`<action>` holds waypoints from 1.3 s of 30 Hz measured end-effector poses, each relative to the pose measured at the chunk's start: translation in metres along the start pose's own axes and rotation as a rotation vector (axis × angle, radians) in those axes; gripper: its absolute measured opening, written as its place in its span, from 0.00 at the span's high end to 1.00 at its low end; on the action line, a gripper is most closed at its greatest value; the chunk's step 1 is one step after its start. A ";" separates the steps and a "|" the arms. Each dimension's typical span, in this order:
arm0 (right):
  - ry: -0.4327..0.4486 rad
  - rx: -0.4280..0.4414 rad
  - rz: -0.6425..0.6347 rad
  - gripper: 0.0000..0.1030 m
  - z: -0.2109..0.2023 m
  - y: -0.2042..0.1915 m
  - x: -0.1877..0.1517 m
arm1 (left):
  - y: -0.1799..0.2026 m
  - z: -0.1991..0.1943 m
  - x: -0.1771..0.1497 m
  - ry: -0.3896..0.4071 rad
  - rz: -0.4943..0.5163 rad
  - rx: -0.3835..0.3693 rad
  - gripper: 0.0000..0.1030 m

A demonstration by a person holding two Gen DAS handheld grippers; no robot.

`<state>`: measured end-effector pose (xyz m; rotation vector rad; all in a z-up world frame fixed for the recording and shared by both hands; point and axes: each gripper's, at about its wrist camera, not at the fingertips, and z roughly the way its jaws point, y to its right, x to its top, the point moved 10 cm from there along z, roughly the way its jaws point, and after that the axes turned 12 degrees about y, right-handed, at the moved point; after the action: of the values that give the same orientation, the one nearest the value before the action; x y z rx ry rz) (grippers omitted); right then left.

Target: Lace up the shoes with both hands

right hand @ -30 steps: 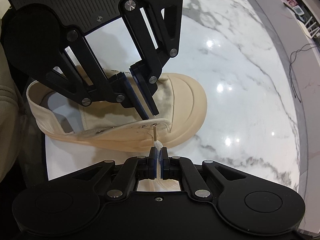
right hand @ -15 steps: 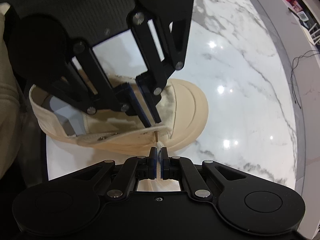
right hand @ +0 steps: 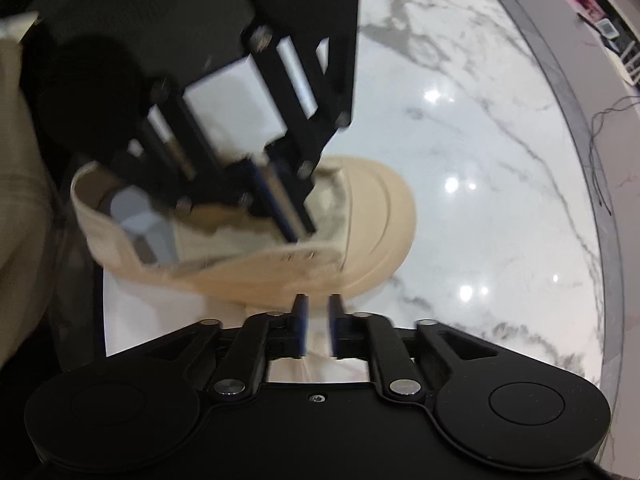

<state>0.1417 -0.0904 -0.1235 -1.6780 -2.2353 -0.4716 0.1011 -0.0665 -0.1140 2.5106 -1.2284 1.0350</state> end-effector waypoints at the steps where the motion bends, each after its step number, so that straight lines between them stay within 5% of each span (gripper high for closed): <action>1: 0.000 0.006 -0.017 0.76 0.002 -0.003 -0.003 | -0.001 0.000 0.000 -0.001 -0.002 0.001 0.96; 9: -0.025 0.106 -0.134 0.76 0.027 -0.028 -0.018 | -0.006 0.001 0.001 -0.001 -0.024 0.011 0.95; 17: -0.035 0.153 -0.110 0.76 0.042 -0.031 -0.021 | -0.009 0.001 0.001 -0.004 -0.038 0.015 0.95; 21: -0.039 0.146 -0.114 0.77 0.044 -0.032 -0.021 | -0.009 0.000 0.001 -0.003 -0.042 0.014 0.95; 27: -0.048 0.122 -0.080 0.96 0.043 -0.030 -0.020 | -0.011 0.000 0.000 -0.003 -0.043 0.013 0.95; 34: -0.059 0.127 -0.031 0.99 0.034 -0.036 -0.027 | -0.011 -0.001 -0.001 -0.007 -0.042 0.020 0.95; 39: -0.025 0.024 0.133 0.99 0.007 -0.011 -0.028 | -0.010 -0.005 -0.001 -0.006 -0.039 0.029 0.95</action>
<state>0.1387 -0.1140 -0.1424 -1.8148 -2.1206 -0.3915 0.1056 -0.0577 -0.1096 2.5507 -1.1693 1.0446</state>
